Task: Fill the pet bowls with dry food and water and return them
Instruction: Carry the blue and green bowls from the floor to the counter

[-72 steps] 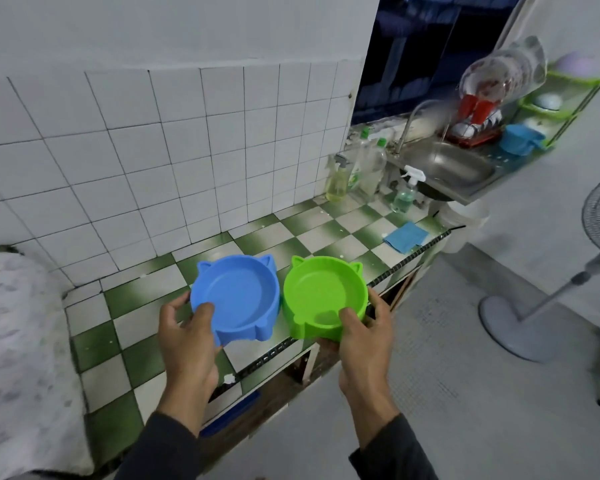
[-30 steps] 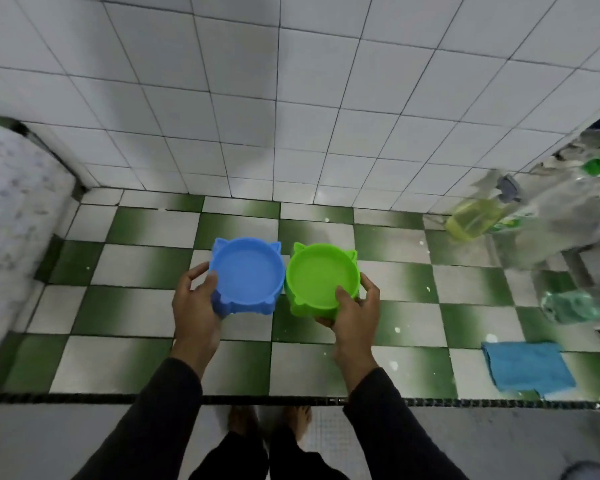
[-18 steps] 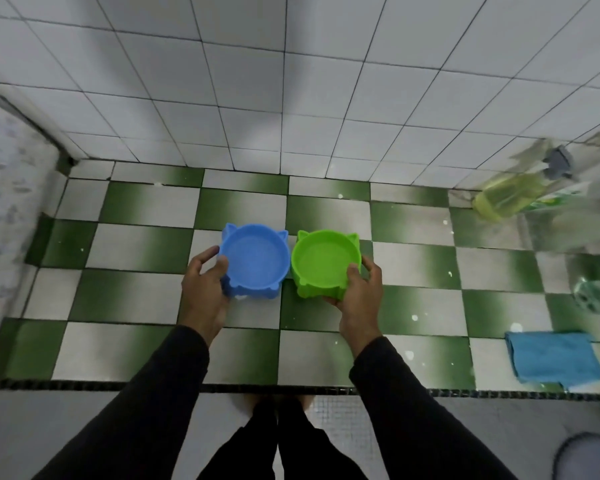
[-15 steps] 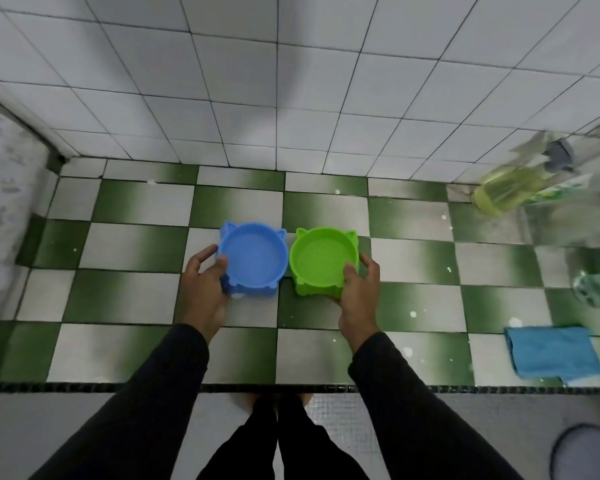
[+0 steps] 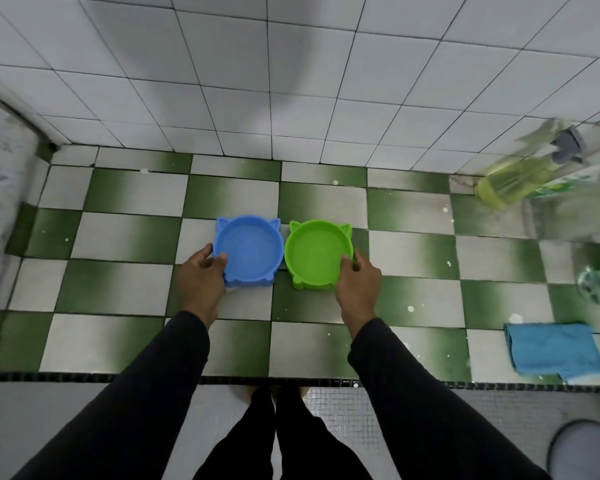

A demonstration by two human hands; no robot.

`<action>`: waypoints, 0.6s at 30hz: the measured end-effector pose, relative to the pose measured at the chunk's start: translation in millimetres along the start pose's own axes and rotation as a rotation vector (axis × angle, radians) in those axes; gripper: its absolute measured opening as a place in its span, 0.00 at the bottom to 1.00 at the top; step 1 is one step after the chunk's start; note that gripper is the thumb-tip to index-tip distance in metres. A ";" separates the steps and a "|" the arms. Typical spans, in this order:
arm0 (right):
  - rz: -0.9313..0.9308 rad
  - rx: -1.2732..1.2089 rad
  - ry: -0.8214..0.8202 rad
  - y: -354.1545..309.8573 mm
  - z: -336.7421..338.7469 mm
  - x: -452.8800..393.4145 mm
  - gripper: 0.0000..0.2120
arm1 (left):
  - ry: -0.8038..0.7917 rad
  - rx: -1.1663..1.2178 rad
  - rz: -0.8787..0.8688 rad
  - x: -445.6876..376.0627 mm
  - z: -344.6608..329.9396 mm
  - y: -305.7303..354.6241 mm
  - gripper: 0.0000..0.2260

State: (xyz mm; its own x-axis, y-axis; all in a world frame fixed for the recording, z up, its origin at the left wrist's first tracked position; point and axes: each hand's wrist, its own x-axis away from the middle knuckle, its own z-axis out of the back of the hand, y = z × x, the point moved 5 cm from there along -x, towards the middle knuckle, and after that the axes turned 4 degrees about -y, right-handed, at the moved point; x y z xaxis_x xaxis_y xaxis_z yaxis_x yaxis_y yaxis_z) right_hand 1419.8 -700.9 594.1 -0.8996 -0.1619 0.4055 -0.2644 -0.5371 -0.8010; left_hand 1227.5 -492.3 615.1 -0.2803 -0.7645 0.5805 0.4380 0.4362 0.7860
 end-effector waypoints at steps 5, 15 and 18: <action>-0.001 0.165 0.000 -2.8 1.9 -6.3 0.14 | -0.034 -0.270 -0.146 -0.7 -2.3 13.8 0.12; 0.061 0.341 -0.032 -10.2 6.0 -10.1 0.07 | -0.062 -0.474 -0.153 -8.3 -3.6 18.9 0.11; 0.075 0.352 -0.040 -12.6 5.8 -8.5 0.09 | -0.065 -0.506 -0.154 -7.7 -4.2 20.4 0.11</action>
State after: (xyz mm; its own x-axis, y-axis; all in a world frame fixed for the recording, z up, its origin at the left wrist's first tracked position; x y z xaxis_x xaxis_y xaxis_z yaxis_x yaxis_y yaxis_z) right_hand 1432.8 -697.5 603.3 -0.8959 -0.2397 0.3740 -0.0565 -0.7737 -0.6310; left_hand 1242.2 -479.5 625.8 -0.4191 -0.7638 0.4908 0.7403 0.0256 0.6718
